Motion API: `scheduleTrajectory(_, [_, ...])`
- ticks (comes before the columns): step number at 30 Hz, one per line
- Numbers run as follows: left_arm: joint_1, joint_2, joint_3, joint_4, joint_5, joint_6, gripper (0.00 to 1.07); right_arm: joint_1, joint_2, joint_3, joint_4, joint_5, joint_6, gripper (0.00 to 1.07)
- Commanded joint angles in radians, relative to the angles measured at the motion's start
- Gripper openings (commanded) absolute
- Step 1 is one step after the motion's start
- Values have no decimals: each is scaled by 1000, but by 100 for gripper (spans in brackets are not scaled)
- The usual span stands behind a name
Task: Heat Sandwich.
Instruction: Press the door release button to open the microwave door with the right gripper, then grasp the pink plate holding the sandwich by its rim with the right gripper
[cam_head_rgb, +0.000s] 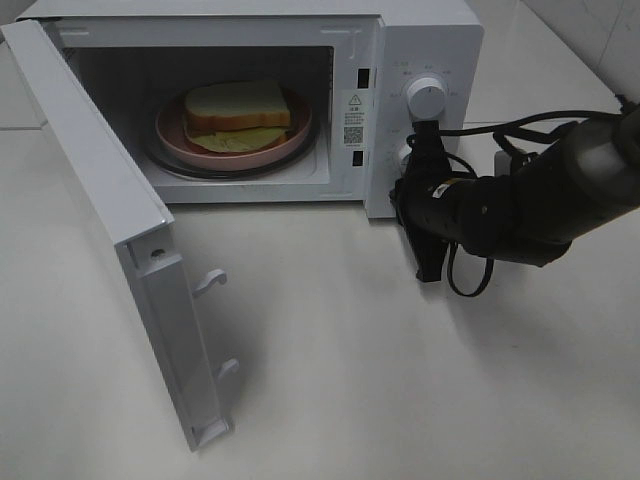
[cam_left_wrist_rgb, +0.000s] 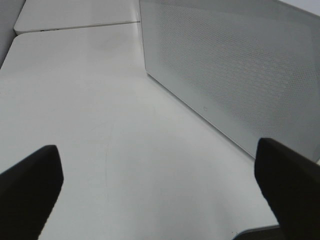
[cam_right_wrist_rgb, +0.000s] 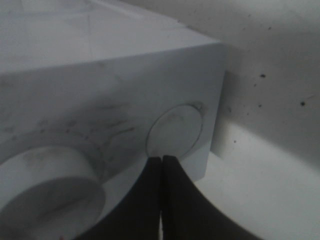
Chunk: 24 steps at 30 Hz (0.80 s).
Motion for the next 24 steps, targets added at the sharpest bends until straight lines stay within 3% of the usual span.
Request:
scheduleTrajectory(1, [0,-27,2,-4,-6,-7,101,-1,-71,23,-38,123,-56,2])
scheduleTrajectory(12, [0,-27,2,-4,-6,-7,101,-1,-212,50,-37,365,-307,3])
scheduleTrajectory(24, [0,-27,2,-4,-6,-7,101,-1,-383,50,-192,693,-642,4])
